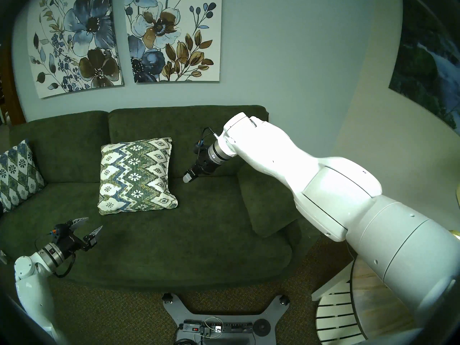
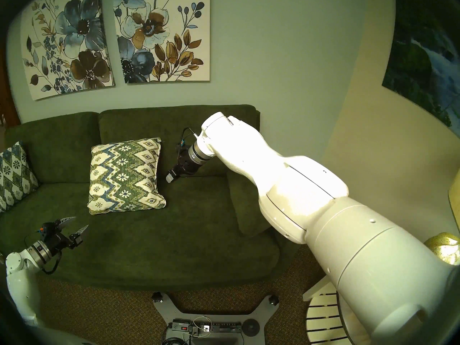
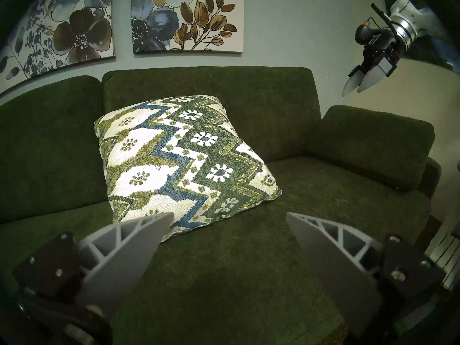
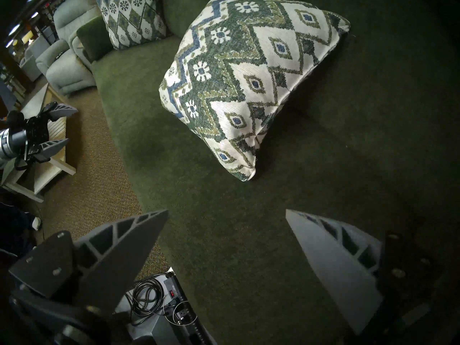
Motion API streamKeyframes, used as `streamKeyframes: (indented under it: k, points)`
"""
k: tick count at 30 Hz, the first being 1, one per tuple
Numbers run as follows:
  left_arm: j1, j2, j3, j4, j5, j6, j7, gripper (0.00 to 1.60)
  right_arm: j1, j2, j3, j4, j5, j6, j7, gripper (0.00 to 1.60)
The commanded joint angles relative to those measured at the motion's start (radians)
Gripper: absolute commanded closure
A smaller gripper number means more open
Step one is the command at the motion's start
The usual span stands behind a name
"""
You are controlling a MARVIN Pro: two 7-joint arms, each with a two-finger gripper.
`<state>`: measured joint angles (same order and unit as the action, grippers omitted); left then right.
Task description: Fix throw pillow on sofa
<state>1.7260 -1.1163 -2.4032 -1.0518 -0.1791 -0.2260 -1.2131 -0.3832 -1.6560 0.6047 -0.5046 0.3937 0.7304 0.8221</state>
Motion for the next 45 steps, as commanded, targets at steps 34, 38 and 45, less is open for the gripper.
streamKeyframes:
  k: [34,38,45]
  points:
    - [-0.019,0.008,-0.011,0.014,-0.010,-0.014,-0.010,0.00,-0.087,0.167,0.020,-0.438,-0.100,0.229,-0.347,0.00]
    - [-0.021,0.008,-0.012,0.017,-0.011,-0.015,-0.012,0.00,-0.120,0.185,0.036,-0.506,-0.104,0.229,-0.405,0.00]
    - [-0.024,0.008,-0.014,0.021,-0.011,-0.017,-0.016,0.00,-0.172,0.202,0.068,-0.585,-0.105,0.229,-0.495,0.00]
